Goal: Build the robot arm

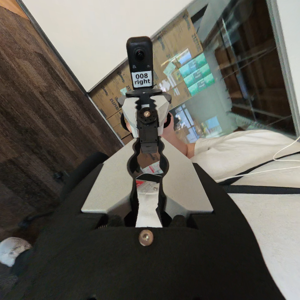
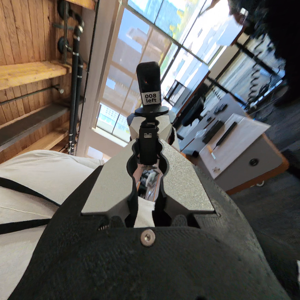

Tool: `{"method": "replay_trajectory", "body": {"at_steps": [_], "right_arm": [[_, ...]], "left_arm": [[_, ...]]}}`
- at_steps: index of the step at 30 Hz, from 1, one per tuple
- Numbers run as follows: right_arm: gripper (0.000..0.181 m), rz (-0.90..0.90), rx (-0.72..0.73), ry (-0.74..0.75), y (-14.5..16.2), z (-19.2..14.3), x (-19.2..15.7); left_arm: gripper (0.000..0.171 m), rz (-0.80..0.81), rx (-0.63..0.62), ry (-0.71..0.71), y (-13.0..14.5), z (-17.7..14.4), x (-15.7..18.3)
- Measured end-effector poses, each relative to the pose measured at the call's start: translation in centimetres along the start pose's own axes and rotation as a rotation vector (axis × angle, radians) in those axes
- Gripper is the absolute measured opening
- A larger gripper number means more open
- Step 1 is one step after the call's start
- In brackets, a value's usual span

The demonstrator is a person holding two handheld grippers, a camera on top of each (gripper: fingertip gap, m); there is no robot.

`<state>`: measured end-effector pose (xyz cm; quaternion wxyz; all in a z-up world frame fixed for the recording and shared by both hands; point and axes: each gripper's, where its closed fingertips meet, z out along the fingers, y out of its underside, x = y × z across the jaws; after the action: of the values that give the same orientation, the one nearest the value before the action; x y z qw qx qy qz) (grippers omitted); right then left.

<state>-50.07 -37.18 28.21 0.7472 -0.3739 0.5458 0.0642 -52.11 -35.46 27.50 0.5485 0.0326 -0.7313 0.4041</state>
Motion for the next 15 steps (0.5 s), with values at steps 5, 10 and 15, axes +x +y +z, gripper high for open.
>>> {"method": "replay_trajectory", "body": {"at_steps": [5, 10, 15], "right_arm": [[0.019, -0.035, 0.071, -0.007, -9.5, -2.9, 1.8], [0.019, -0.171, -0.053, 0.011, -20.3, -2.6, 3.6], [0.019, -0.315, -0.151, -0.064, -33.6, 0.7, 4.2]], "left_arm": [[0.02, 0.099, -0.061, 0.016, -9.2, 3.1, -2.9], [0.02, 0.183, -0.013, 0.032, -19.9, 3.4, -5.8], [0.02, 0.321, 0.082, -0.034, -33.3, 0.6, -7.7]]}}
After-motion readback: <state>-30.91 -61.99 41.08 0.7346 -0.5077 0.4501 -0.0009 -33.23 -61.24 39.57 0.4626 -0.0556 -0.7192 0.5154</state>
